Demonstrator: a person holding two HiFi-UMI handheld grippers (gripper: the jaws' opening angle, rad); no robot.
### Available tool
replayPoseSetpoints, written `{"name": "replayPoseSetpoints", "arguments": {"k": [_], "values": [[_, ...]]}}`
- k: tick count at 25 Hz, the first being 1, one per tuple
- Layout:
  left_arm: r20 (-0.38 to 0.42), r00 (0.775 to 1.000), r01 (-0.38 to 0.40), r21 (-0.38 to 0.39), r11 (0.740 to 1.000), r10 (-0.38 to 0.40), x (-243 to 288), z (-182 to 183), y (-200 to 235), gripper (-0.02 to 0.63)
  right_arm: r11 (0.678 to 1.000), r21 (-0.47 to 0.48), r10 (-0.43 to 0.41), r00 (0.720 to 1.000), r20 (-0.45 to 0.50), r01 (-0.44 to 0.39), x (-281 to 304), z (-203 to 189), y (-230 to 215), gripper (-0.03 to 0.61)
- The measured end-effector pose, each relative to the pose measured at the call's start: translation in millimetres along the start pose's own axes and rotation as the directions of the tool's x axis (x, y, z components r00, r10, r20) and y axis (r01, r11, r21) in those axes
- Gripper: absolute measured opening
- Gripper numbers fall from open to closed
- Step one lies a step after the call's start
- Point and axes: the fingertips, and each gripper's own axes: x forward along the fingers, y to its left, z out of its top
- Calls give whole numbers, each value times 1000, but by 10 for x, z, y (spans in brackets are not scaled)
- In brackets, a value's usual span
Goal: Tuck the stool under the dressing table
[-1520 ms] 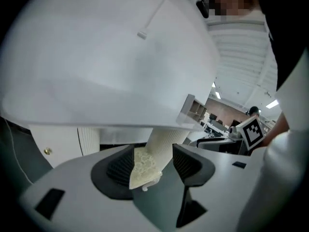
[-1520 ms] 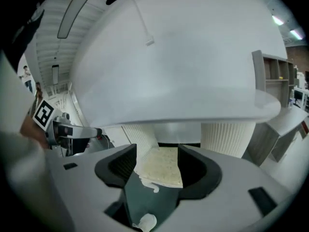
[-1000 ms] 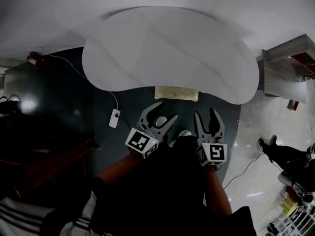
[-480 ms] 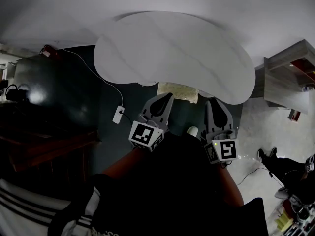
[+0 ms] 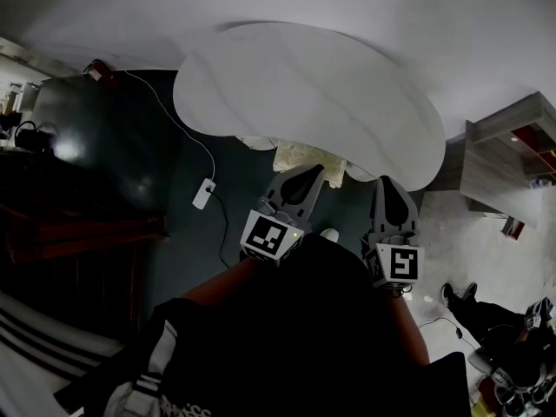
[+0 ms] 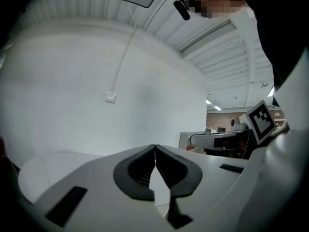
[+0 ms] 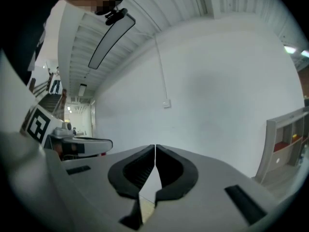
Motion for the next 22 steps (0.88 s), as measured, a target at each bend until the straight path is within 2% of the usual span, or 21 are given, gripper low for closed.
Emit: {"name": "replayPoseSetpoints", "arguments": {"k": [3,11,15,22], "values": [[12,1000,-11,-4,1000,11,69,-27,-126,17,999,-49,4,1000,-22,-5,-59,-37,-86,38],[-1,1000,-22,-5,1000,22,115,-106,-330,17,1000,-6,21,1000,-16,-21,-169,-89,-234,38],[1,999,-37,34,999,37,27,-101,-362,17,998,-9,58,998,-25,-58,-192,-146,-117,38],[-6,994,-106,38,994,106,-55,-116,-272,15,993,-12,120,993,-13,-121,-169,-107,40,38]]}}
